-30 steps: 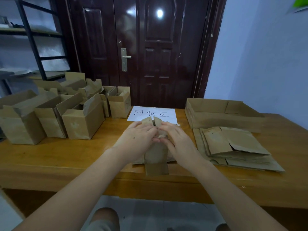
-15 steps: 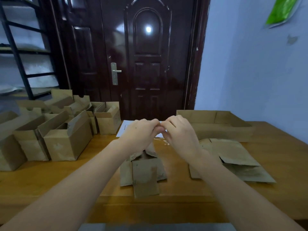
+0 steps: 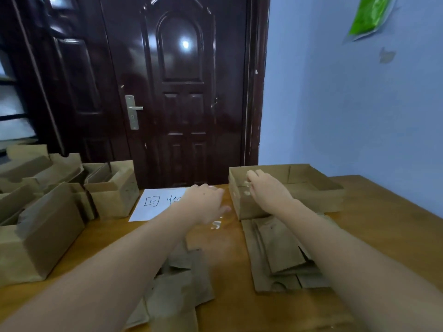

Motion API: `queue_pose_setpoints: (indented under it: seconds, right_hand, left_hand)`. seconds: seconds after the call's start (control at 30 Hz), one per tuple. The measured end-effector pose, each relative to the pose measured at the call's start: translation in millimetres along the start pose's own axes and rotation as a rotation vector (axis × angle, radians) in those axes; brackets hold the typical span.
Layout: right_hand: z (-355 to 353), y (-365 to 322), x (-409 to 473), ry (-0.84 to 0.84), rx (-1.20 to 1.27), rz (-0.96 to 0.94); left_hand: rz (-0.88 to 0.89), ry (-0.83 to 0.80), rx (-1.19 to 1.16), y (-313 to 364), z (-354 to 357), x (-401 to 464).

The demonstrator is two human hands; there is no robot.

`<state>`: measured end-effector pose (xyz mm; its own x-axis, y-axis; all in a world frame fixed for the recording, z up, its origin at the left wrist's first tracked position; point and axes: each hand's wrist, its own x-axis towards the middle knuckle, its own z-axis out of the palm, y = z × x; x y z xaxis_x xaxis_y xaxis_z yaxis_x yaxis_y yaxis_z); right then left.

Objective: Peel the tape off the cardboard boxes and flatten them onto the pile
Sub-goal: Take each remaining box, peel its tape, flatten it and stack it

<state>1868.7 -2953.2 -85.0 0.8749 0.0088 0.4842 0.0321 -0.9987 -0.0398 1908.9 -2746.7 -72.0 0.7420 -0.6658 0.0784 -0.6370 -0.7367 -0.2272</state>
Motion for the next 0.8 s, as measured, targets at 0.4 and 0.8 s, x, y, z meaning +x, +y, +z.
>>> queue_pose_setpoints:
  seconds: [0.4,0.8]
  right_hand:
    - [33.6,9.0,27.7,-0.183,0.082,0.136]
    - [-41.2,-142.3,-31.7,-0.436,0.283,-0.208]
  left_hand:
    - [-0.010,-0.019,-0.019,-30.5,12.7,-9.0]
    - [-0.154,0.083,-0.105,-94.1,3.6,-134.8]
